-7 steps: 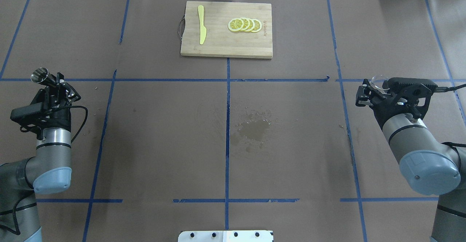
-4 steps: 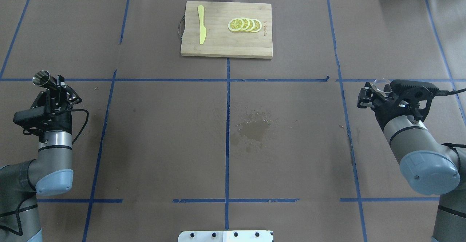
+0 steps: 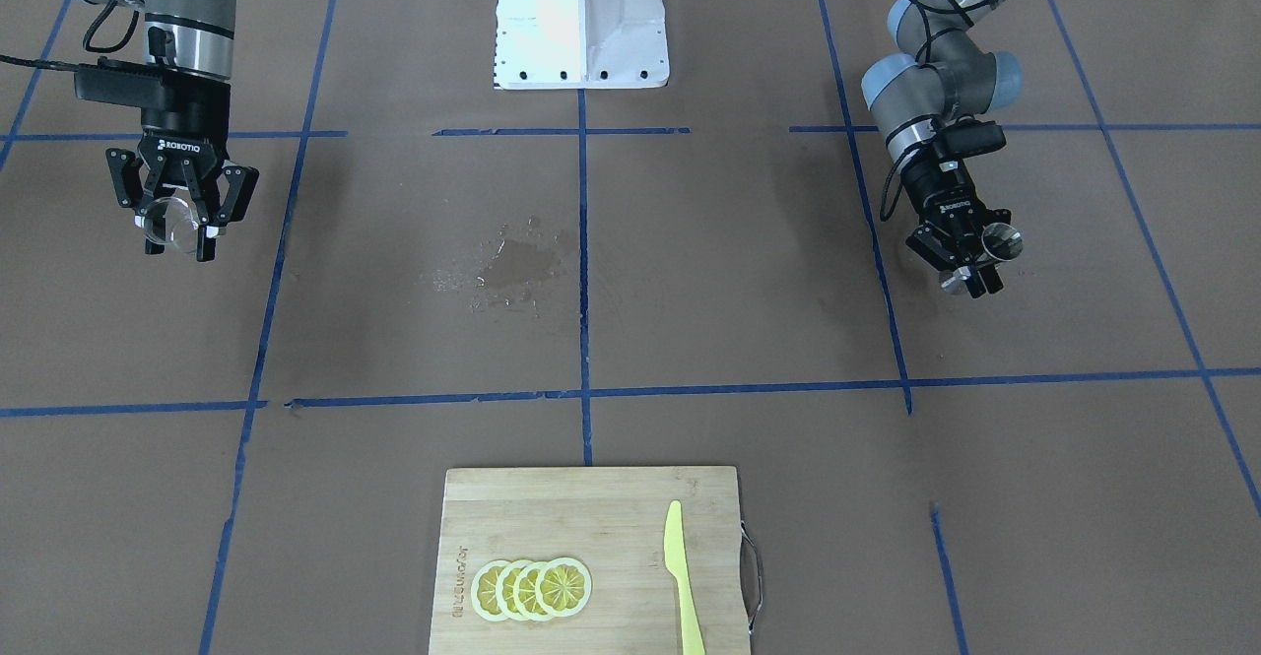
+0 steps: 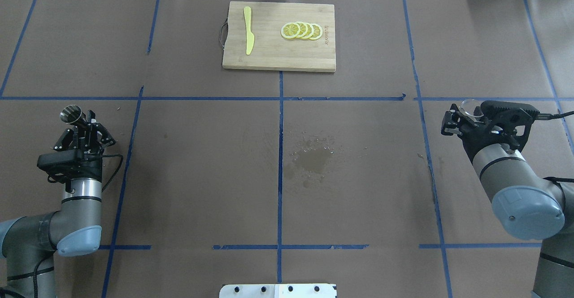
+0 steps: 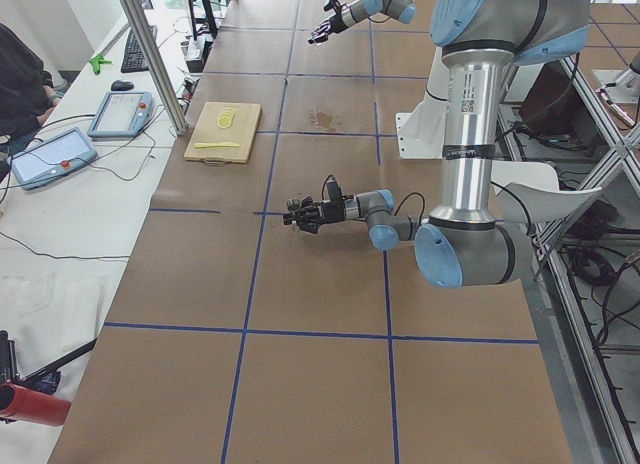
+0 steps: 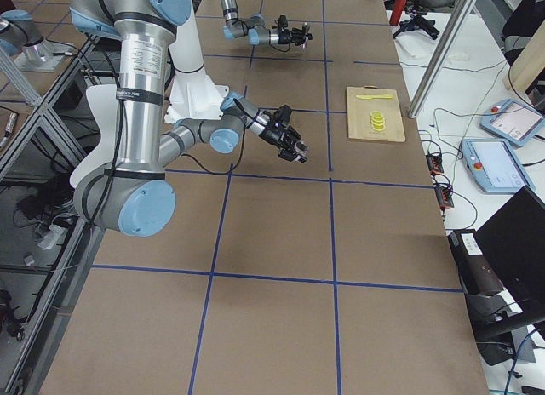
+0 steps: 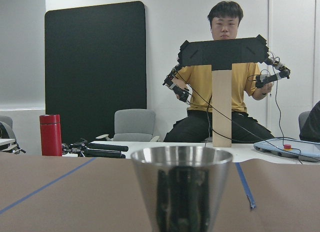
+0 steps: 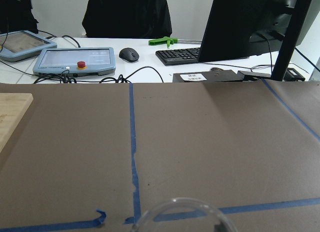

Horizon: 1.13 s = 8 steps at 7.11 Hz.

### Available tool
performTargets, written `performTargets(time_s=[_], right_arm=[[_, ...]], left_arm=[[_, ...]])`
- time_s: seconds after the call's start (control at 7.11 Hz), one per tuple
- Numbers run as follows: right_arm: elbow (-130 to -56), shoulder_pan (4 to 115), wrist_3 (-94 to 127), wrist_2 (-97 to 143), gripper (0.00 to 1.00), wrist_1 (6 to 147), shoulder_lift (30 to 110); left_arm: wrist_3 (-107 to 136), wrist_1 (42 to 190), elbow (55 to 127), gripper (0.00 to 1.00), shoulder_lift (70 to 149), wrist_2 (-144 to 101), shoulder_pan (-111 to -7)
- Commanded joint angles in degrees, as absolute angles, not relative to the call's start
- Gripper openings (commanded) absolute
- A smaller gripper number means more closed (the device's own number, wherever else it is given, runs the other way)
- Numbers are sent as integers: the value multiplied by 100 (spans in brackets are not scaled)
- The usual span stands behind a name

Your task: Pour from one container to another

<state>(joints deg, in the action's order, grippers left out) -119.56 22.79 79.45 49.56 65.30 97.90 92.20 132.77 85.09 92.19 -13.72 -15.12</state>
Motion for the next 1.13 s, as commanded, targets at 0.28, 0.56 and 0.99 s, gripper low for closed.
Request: performTargets(time_s=[0.28,0.56,0.99], right_arm=[[-11918,2276,7945,4957,0,6530,9791],[-11918,2276,7945,4957,0,6530,9782],[-11787,2276,7954,4957,0,6530,9791]], left_arm=[[9211,13263,8455,0,9351,-1310,-1354],[9202,13263,8464,0,9360,-1310,-1327],[9185,13175,8578,17,9360,-1345,-1301]])
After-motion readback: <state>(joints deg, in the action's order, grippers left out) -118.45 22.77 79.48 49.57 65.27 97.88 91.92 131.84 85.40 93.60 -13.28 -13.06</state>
